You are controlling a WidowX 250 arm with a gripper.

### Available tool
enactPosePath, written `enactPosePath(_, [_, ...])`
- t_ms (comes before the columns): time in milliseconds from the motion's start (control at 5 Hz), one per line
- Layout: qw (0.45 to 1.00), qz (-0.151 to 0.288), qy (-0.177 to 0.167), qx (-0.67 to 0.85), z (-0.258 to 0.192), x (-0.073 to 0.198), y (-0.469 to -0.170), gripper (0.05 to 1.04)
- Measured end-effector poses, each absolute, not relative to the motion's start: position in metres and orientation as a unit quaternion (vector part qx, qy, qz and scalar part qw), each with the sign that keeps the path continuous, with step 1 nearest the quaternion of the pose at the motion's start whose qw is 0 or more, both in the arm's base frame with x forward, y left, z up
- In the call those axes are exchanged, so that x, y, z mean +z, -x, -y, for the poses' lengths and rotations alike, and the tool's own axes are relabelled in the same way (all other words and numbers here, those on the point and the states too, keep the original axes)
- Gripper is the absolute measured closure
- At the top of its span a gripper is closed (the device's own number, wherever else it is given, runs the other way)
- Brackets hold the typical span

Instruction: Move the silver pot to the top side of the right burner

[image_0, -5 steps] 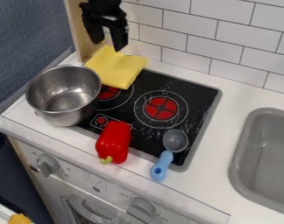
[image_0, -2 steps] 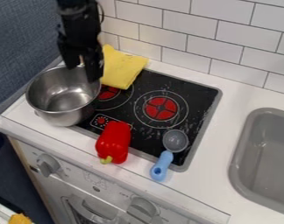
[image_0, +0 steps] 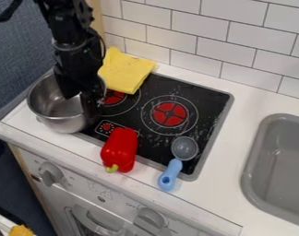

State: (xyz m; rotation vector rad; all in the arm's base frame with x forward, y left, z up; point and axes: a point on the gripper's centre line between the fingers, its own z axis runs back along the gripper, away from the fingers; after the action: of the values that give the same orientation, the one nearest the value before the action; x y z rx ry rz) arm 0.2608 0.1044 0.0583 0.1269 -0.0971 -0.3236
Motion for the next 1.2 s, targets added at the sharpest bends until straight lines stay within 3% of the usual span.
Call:
enactPosePath(200, [0.983, 0.053, -0.086, -0.153, -0.099, 0.053, -0.266, 0.084])
enactPosePath(600, [0.985, 0.010, -0.118, -0.124, -0.103, 0.021, -0.280, 0.127])
enactPosePath(800, [0.986, 0.006, -0.120, -0.119, -0.104, 0.017, -0.285, 0.398])
enactPosePath(1000, [0.985, 0.012, -0.100, -0.137, -0.103, 0.019, -0.278, 0.703])
enactPosePath(1200, [0.986, 0.031, -0.082, -0.141, -0.106, 0.030, -0.269, 0.920])
